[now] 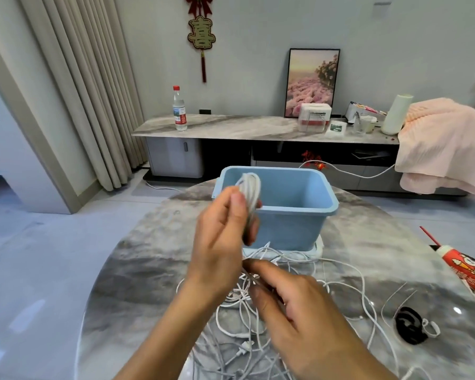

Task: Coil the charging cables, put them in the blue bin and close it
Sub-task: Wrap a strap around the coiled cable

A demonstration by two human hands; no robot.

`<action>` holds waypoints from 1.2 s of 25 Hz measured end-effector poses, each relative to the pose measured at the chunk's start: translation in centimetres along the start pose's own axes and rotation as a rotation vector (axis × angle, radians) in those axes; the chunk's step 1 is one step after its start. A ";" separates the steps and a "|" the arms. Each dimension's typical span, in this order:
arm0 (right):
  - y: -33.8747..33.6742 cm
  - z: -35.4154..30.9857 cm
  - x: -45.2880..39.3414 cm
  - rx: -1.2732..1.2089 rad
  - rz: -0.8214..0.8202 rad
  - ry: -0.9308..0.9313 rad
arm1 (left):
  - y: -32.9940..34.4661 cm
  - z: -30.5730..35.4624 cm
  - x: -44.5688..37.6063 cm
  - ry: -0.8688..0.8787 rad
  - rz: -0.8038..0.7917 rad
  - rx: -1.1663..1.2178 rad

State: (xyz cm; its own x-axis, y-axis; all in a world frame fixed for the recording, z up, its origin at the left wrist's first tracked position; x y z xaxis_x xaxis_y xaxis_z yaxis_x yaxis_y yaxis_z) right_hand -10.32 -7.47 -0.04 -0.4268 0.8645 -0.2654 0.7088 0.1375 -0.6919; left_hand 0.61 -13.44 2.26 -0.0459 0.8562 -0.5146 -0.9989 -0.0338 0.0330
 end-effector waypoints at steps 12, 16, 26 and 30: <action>-9.6 0.8 0.3 0.299 0.510 -0.212 | 5.0 -1.6 2.4 -0.400 -0.386 0.296; -7.9 2.1 -0.2 0.185 0.514 -0.196 | 5.1 -1.4 3.2 -0.588 -0.320 0.529; -3.4 3.5 -1.2 -0.094 0.257 -0.028 | 4.5 -3.2 3.9 -0.871 -0.133 0.579; -2.8 3.3 -0.6 0.031 0.431 -0.003 | 2.7 -3.5 3.4 -0.659 0.133 0.185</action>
State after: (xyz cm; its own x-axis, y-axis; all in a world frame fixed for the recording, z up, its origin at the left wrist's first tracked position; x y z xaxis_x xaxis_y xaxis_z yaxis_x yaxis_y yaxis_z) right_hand -13.90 -9.93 -0.11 -0.0971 0.8386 -0.5360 0.8056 -0.2500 -0.5372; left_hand -2.28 -12.46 -2.41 -0.0933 0.9872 0.1292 -0.9643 -0.1219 0.2353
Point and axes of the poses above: each hand's wrist, its own x-axis away from the middle knuckle, its own y-axis out of the palm, z = x × y, the point moved 7 cm from there along -x, towards the middle knuckle, and after that the axes turned 3 degrees about -z, right-handed, at the moved point
